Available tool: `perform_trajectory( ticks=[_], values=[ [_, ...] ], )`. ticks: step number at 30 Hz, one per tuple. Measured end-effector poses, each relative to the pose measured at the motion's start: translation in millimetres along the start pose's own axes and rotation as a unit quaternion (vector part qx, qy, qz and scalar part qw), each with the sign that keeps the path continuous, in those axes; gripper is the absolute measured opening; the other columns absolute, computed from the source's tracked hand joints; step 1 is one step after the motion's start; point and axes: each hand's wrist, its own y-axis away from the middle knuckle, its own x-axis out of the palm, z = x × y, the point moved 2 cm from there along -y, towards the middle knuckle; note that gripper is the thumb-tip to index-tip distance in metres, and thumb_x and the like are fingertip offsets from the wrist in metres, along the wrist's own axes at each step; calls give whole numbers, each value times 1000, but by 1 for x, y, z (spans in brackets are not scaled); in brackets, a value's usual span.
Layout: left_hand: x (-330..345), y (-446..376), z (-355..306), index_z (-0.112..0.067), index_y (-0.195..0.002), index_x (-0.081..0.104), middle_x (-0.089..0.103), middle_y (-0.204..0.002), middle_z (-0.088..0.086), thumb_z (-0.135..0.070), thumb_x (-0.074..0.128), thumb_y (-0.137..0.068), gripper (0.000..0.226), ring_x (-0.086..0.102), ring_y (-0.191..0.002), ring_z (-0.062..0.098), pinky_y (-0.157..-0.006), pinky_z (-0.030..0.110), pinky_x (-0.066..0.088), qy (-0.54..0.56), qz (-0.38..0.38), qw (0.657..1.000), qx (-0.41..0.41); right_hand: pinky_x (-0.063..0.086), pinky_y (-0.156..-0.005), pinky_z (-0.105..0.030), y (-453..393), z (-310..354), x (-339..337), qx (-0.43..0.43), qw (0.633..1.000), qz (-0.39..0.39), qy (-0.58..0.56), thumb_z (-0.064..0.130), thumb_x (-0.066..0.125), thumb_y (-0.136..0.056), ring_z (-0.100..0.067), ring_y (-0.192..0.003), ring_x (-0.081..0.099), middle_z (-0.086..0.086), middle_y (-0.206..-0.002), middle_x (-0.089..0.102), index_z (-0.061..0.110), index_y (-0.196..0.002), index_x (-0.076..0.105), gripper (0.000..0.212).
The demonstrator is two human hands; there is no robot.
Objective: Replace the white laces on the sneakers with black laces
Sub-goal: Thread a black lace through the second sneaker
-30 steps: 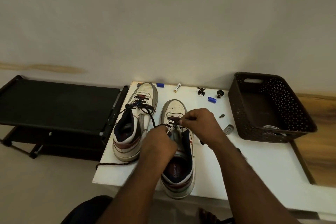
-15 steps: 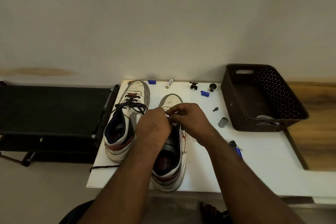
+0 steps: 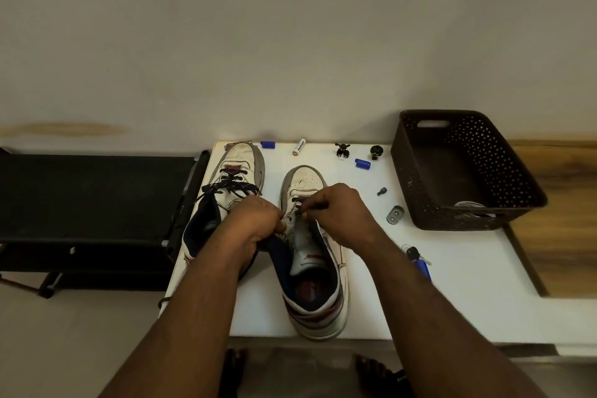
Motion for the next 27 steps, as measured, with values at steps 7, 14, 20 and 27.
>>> perform_trajectory(
  ticks=[7, 14, 20, 27],
  values=[
    [-1, 3, -1, -3, -91, 68, 63, -78, 12, 13, 62, -82, 19, 58, -64, 19, -47, 24, 48, 87, 19, 995, -34, 40, -79, -15, 2, 2, 11, -15, 999, 1, 29, 11, 64, -87, -12, -104, 61, 2, -109, 72, 18, -101, 77, 19],
    [-2, 6, -5, -2, -93, 68, 62, -80, 11, 14, 59, -83, 21, 57, -64, 18, -36, 19, 47, 103, 33, 993, -42, 38, -81, -17, 1, 0, 12, 4, 999, -17, 37, 12, 63, -89, -15, -105, 62, 1, -110, 72, 18, -103, 76, 20],
    [-2, 7, -3, 1, -103, 67, 66, -86, 14, 7, 58, -86, 20, 61, -67, 21, -45, 27, 54, 127, 34, 990, -57, 47, -84, -24, 2, -2, 18, 9, 998, -33, 53, 17, 64, -87, -18, -96, 64, 0, -103, 73, 21, -101, 76, 18],
    [2, 6, 1, -2, -90, 67, 63, -70, 11, -3, 53, -94, 14, 58, -56, 19, -45, 26, 53, 164, 31, 985, -51, 53, -92, -38, 3, 0, 22, -23, 999, -25, 17, 11, 66, -85, -20, -102, 65, -1, -113, 69, 24, -113, 65, 31]
  ],
)
